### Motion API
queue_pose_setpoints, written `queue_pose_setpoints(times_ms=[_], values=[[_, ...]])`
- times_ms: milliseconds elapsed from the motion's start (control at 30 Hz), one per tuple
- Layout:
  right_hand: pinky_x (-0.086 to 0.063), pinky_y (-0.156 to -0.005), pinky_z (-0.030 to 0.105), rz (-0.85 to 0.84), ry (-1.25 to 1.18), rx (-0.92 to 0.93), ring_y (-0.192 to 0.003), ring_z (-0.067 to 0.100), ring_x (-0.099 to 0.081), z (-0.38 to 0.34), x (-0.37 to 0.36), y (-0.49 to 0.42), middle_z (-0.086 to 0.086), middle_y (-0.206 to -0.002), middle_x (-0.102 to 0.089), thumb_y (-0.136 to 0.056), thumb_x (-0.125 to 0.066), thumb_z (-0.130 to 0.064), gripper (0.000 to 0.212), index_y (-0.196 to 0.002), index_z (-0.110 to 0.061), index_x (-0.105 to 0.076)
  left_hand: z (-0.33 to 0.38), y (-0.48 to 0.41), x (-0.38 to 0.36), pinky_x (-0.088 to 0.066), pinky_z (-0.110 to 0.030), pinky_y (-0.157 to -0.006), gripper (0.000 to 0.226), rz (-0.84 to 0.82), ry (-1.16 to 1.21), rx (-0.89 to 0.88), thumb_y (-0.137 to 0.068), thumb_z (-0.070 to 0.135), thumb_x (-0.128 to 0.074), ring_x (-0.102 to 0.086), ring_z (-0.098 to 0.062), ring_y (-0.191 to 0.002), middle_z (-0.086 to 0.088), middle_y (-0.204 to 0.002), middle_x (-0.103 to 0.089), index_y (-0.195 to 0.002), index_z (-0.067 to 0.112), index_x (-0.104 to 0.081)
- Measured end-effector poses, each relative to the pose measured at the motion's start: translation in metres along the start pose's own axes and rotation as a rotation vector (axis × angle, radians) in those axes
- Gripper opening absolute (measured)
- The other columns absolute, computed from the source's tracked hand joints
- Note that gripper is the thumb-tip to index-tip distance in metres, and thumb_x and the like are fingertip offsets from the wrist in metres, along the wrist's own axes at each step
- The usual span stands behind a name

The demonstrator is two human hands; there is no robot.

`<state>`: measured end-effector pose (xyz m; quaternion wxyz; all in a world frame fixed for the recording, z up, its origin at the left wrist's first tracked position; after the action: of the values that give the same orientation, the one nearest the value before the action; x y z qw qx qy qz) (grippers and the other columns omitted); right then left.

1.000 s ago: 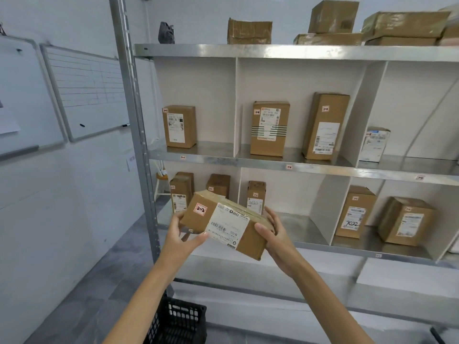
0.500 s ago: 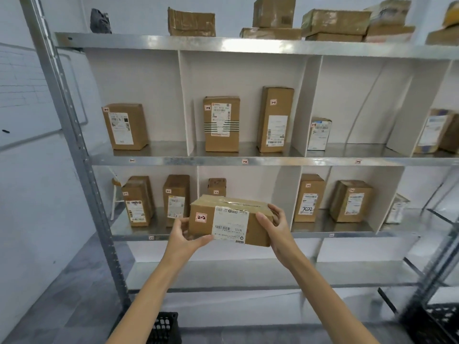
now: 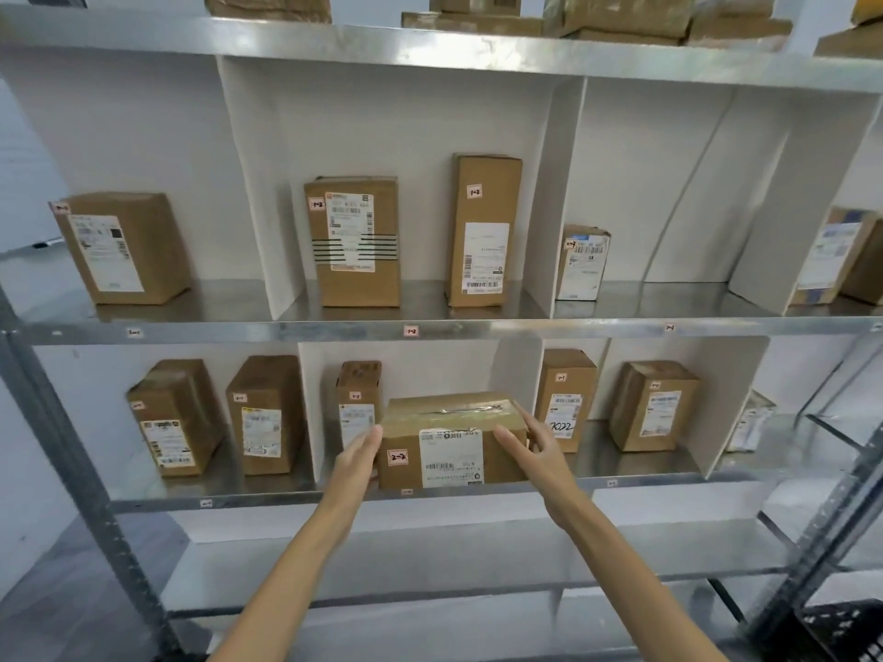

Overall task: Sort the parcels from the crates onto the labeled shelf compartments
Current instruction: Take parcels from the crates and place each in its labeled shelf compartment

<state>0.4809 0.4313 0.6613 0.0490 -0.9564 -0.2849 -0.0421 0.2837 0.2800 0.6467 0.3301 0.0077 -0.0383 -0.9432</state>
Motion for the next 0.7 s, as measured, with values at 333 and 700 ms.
queue_pose_setpoints(times_ms=[333,700], values=[[-0.037,-0.111,0.038,-0.091,0.046,-0.103,-0.129,0.016,-0.046,0.067,0.011,-0.083,-0.001,-0.142,-0.048,-0.096,-0.051,-0.009,0.054,-0.146,-0.019,-0.034,-0.048,-0.092,-0.039,-0.050,-0.029,-0.087,0.037,0.104,-0.030,0.122,-0.100,0.022,-0.043,-0.062,-0.020,-0.102,-0.007,-0.122,-0.062,-0.135,0.011,-0.048],[-0.044,-0.101,0.037,-0.031,0.095,-0.302,-0.114,0.020,-0.050,0.143,-0.016,-0.190,0.003,-0.127,-0.052,-0.092,-0.047,0.006,0.058,-0.143,-0.017,-0.032,-0.100,-0.206,-0.031,-0.052,-0.032,-0.088,0.025,0.099,-0.218,0.185,-0.098,0.012,-0.046,-0.062,-0.020,-0.098,-0.003,-0.108,-0.064,-0.121,0.013,-0.057]])
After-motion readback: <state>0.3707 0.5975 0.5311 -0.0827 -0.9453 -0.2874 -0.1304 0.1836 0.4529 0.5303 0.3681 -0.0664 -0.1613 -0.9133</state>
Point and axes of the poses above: each hand's wrist, its own y-axis away from the middle knuckle, its own x-axis out of the back of the hand, z = x × y, the point moved 6 cm from there along -y, towards the middle knuckle
